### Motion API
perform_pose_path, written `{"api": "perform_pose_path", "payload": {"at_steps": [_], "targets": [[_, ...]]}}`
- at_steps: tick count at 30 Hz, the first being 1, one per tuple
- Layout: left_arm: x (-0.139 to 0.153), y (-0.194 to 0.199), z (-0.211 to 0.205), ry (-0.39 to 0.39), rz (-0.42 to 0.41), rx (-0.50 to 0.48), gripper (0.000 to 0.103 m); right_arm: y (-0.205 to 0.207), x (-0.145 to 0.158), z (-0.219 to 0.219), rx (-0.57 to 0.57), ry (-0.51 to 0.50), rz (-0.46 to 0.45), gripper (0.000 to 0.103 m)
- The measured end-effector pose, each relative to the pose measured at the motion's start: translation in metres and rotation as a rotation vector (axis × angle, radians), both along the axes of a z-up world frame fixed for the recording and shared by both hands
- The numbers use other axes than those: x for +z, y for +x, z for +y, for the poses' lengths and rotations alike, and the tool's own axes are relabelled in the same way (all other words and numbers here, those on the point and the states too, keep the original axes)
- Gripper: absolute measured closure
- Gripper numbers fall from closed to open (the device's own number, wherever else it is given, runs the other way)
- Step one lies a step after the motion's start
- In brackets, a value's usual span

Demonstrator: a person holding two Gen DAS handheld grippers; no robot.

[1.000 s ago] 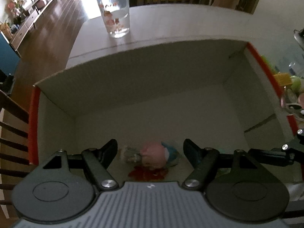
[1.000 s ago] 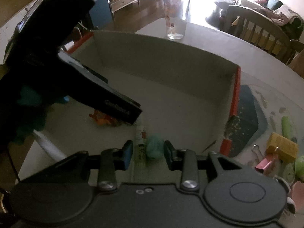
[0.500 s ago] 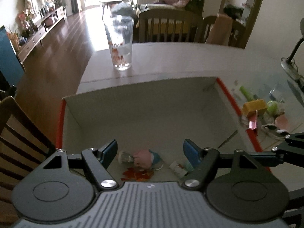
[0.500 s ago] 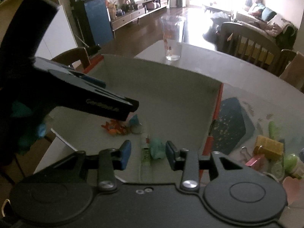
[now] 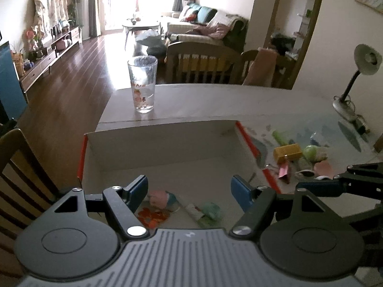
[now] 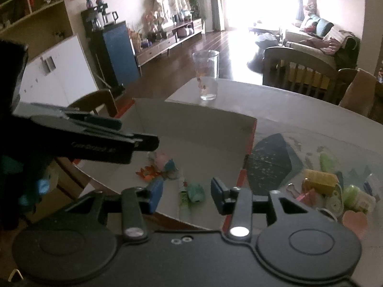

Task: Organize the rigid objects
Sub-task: 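Move both tools away from the box back toward the table items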

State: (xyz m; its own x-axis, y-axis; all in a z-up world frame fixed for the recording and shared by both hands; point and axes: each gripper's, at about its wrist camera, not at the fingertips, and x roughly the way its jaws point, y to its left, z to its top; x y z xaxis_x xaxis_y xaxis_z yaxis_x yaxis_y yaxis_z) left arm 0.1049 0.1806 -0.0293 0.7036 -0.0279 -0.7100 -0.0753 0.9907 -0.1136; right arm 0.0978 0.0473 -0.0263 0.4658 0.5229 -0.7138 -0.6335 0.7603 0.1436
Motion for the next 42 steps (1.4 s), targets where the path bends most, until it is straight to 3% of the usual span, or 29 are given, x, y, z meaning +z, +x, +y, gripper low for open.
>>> {"api": "perform_pose_path", "payload": {"at_steps": [16,19,22,24,35,39,42], "targets": [[0.019,-0.047,-0.037,-0.045,-0.086,0.013,0.027,-0.028,0.019,-0.058,-0.073,0.101,-0.059,0.052],[0.019,-0.050,-0.046,-0.051,-0.087,0.003,0.027,-0.033,0.022,-0.073,-0.083,0.119,-0.080,0.043],[0.017,-0.051,-0.057,-0.054,-0.087,-0.010,0.026,-0.038,0.023,-0.088,-0.093,0.141,-0.090,0.041],[0.017,-0.051,-0.063,-0.063,-0.091,-0.019,0.021,-0.040,0.022,-0.100,-0.104,0.148,-0.093,0.038],[0.016,-0.039,-0.116,-0.081,-0.146,-0.077,0.018,-0.041,0.015,-0.165,-0.158,0.175,-0.129,0.027],[0.013,-0.029,-0.136,-0.087,-0.179,-0.086,0.002,-0.033,0.008,-0.189,-0.183,0.165,-0.125,0.027],[0.010,-0.020,-0.153,-0.093,-0.187,-0.101,0.001,-0.026,0.002,-0.206,-0.199,0.160,-0.116,0.026]]}}
